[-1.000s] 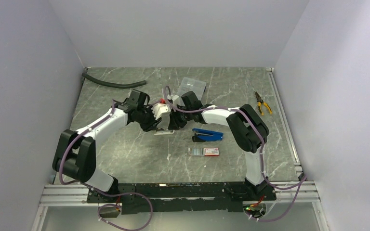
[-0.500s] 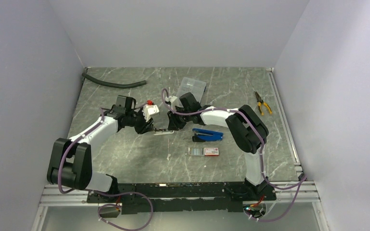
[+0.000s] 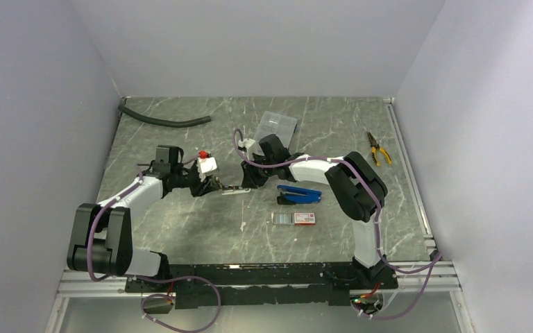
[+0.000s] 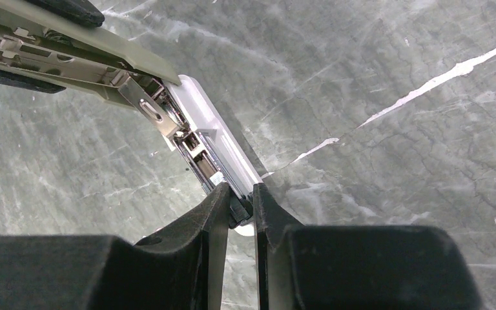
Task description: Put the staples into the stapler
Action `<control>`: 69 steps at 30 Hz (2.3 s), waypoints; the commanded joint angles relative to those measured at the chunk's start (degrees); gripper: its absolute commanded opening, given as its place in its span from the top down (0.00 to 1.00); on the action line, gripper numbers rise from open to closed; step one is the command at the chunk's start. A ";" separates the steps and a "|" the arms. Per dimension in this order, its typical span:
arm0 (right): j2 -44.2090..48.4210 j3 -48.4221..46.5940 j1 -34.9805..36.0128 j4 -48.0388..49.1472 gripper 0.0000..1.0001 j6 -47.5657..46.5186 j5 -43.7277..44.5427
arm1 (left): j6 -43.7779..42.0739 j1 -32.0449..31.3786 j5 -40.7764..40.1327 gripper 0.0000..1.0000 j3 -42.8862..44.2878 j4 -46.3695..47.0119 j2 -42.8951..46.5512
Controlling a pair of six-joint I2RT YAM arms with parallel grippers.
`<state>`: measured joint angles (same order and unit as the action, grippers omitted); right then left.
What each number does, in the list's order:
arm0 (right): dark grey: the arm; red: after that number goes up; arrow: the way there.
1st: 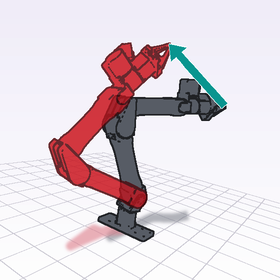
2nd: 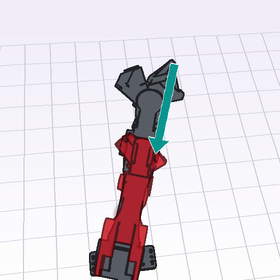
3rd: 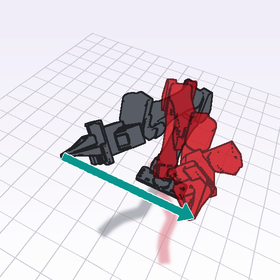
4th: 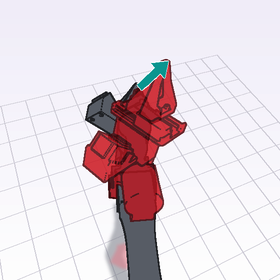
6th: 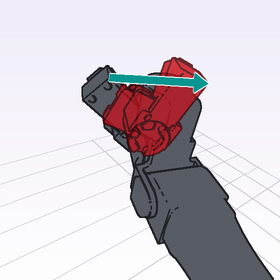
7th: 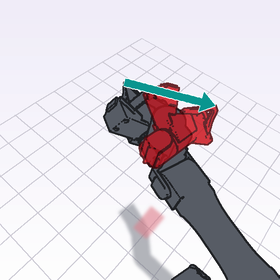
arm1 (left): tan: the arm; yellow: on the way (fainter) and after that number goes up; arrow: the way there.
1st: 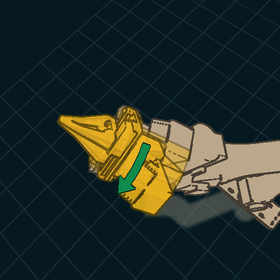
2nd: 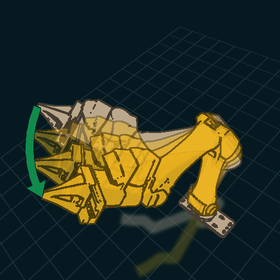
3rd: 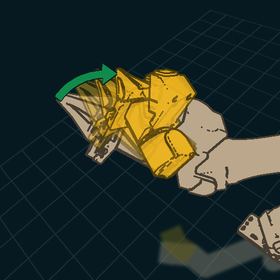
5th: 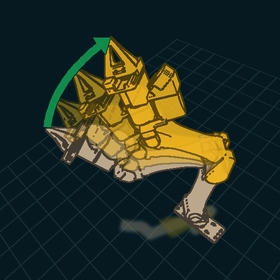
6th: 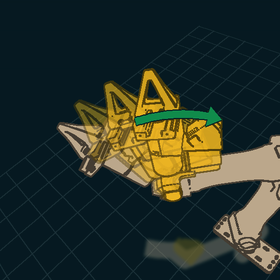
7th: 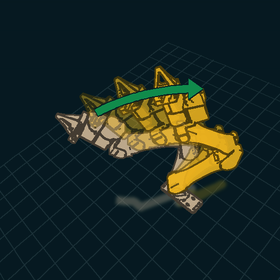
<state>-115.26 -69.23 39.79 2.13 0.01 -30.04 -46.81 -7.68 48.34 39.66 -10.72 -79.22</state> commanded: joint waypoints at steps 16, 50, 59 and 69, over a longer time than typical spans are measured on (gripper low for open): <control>-2.00 -0.08 0.75 -2.96 0.78 -5.00 -2.85 | -7.93 5.14 7.34 0.74 -2.32 -0.16 -5.58; -2.57 -7.14 0.58 -9.63 0.72 -8.31 -8.66 | -8.24 5.13 4.78 0.50 6.59 -10.35 -6.38; -3.08 -10.21 -1.34 -12.23 0.68 -8.06 -11.90 | -9.22 4.92 6.00 0.50 10.10 -15.95 -7.20; -3.64 -13.05 -3.56 -17.08 0.65 -9.87 -17.34 | -7.75 -0.01 3.67 0.51 14.58 -20.76 -8.81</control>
<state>-118.21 -79.07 37.17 -12.69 -7.99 -43.13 -54.76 -5.74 52.38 51.62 -28.32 -86.96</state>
